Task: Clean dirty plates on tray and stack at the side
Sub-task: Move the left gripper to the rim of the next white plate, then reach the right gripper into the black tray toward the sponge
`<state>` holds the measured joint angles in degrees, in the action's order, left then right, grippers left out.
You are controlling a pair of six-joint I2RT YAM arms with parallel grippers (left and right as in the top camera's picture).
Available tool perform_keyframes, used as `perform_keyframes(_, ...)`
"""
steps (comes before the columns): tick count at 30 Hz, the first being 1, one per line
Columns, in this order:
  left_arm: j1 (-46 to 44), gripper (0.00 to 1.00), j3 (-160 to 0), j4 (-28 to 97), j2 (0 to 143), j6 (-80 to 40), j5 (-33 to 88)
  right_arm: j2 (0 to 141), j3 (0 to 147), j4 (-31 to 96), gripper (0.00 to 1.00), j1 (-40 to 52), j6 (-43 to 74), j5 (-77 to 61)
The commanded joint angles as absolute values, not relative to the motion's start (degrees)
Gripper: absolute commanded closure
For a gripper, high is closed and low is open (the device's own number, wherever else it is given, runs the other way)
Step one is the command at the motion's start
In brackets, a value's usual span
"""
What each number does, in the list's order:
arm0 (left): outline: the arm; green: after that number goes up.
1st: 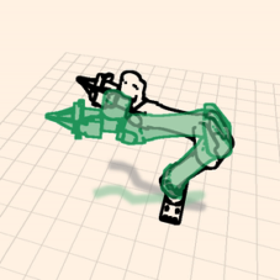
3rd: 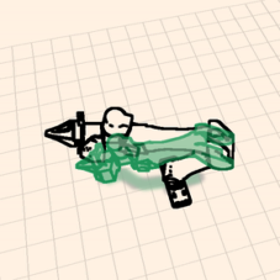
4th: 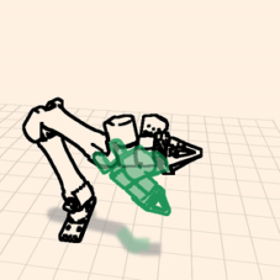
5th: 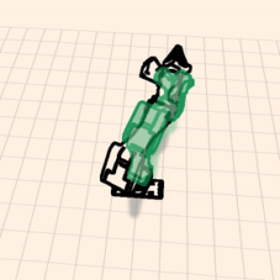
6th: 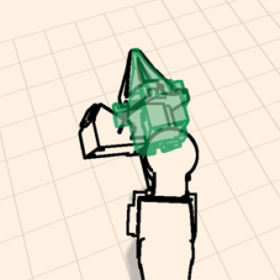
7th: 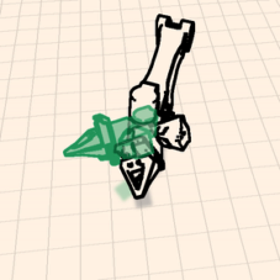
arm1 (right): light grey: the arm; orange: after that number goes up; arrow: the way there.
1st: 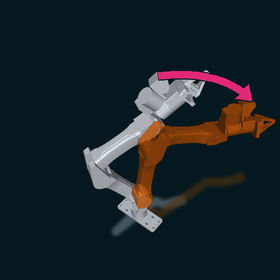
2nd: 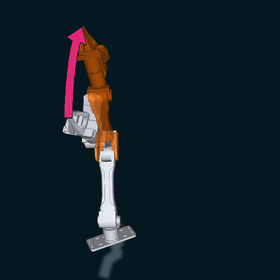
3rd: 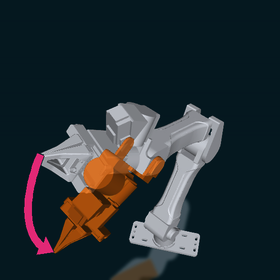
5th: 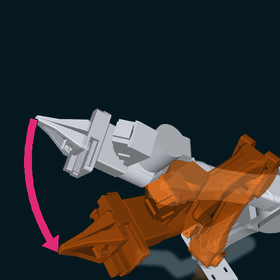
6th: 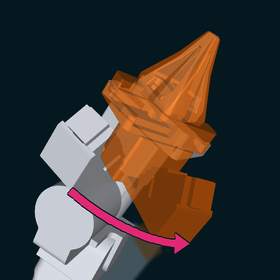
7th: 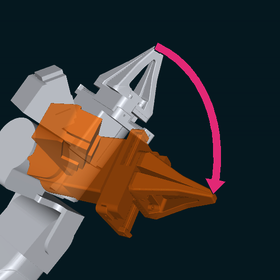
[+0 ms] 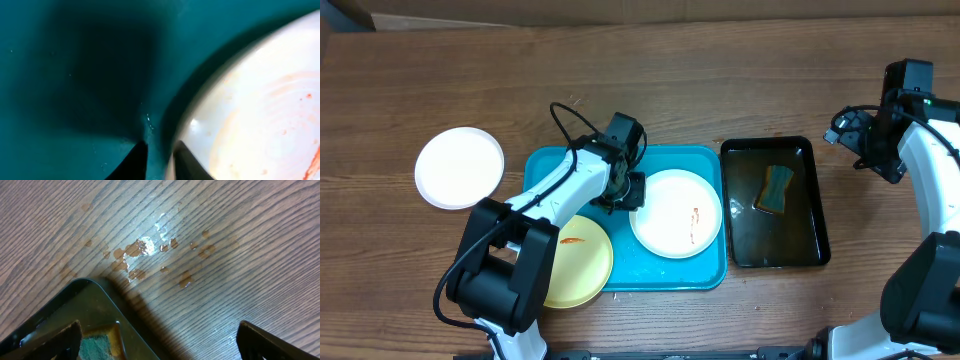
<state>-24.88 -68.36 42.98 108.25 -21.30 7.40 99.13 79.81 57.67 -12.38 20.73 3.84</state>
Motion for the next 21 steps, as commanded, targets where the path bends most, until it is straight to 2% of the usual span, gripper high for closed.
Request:
perform_keyframes(1,-24.8,0.88,-68.0,42.7,108.4,-21.9,6.7,99.1,80.6,57.3,0.0,-12.6,20.6,4.2)
perform_keyframes(4,-24.8,0.96,-67.9,42.8,108.4,-21.9,6.5,99.1,80.6,57.3,0.0,-12.6,20.6,4.2)
perform_keyframes(11,-24.8,0.96,-67.8,42.5,108.4,-29.6,1.5,99.1,80.6,57.3,0.0,-12.6,20.6,4.2)
perform_keyframes(17,-24.7,0.96,-67.8,41.8,108.4,-30.0,-0.7,99.1,80.6,57.3,0.0,-12.6,20.9,4.1)
perform_keyframes(21,-24.7,0.96,-67.8,41.7,108.4,-29.8,-0.6,99.1,80.6,57.3,0.0,-12.6,21.1,-2.7)
